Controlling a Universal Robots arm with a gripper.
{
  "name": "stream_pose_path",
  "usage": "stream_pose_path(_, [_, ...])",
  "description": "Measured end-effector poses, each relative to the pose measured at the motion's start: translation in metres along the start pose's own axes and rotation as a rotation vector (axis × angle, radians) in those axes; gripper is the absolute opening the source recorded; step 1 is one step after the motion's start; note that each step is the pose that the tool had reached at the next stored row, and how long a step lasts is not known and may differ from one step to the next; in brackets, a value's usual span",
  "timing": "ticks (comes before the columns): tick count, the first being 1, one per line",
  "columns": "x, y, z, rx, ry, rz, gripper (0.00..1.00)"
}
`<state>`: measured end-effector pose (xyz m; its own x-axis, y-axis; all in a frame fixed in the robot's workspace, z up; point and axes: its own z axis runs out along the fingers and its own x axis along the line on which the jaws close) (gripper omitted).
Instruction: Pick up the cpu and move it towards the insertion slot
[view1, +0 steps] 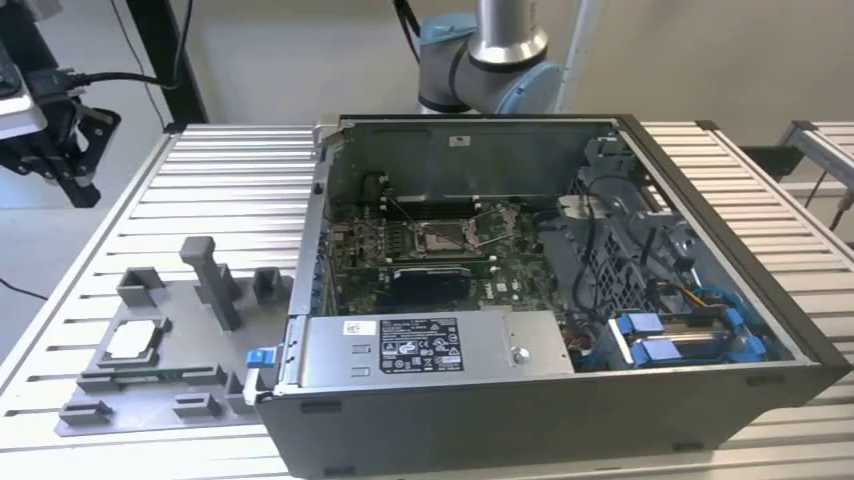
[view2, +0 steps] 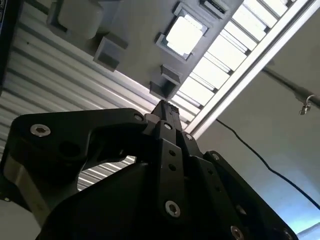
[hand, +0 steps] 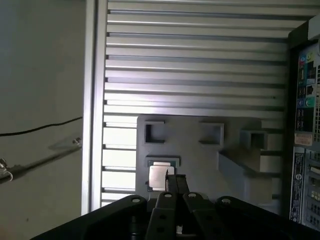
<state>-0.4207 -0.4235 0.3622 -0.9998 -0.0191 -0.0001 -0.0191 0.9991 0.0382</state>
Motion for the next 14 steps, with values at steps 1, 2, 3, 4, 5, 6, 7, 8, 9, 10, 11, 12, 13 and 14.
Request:
stream_pose_path(1, [0.0009, -0.0021, 0.0005, 0.0, 0.0, 0.0, 0.0])
stream_pose_path(2, [0.0015, -0.004, 0.0011, -0.0001, -0.0001, 0.0, 0.0])
stream_pose_path(3, [0.0018, -0.0063, 0.0016, 0.0, 0.0, 0.0, 0.0])
stream_pose_path(4, [0.0019, -0.0086, 0.0021, 0.0, 0.0, 0.0, 0.0])
stream_pose_path(5, [0.0019, -0.0112, 0.0025, 0.0001, 0.0001, 0.0, 0.0])
stream_pose_path(6, [0.002, -0.0141, 0.003, 0.0001, 0.0001, 0.0, 0.0])
stream_pose_path(7, [0.0021, -0.0169, 0.0035, 0.0001, 0.0, 0.0, 0.0])
stream_pose_path(8, [0.0021, -0.019, 0.004, 0.0, 0.0, 0.0, 0.0])
stream_pose_path(9, [0.0022, -0.0206, 0.0045, 0.0, -0.0001, 0.0, 0.0])
stream_pose_path(10, [0.0022, -0.0219, 0.0049, -0.0001, -0.0001, 0.0, 0.0])
stream_pose_path(11, [0.0022, -0.0224, 0.005, 0.0, 0.0, 0.0, 0.0])
stream_pose_path(12, [0.0022, -0.0224, 0.005, 0.0, 0.0, 0.0, 0.0])
stream_pose_path(13, [0.0023, -0.0224, 0.005, 0.0, 0.0, 0.0, 0.0])
stream_pose_path(14, [0.0023, -0.0224, 0.0049, 0.0, 0.0001, 0.0, 0.0])
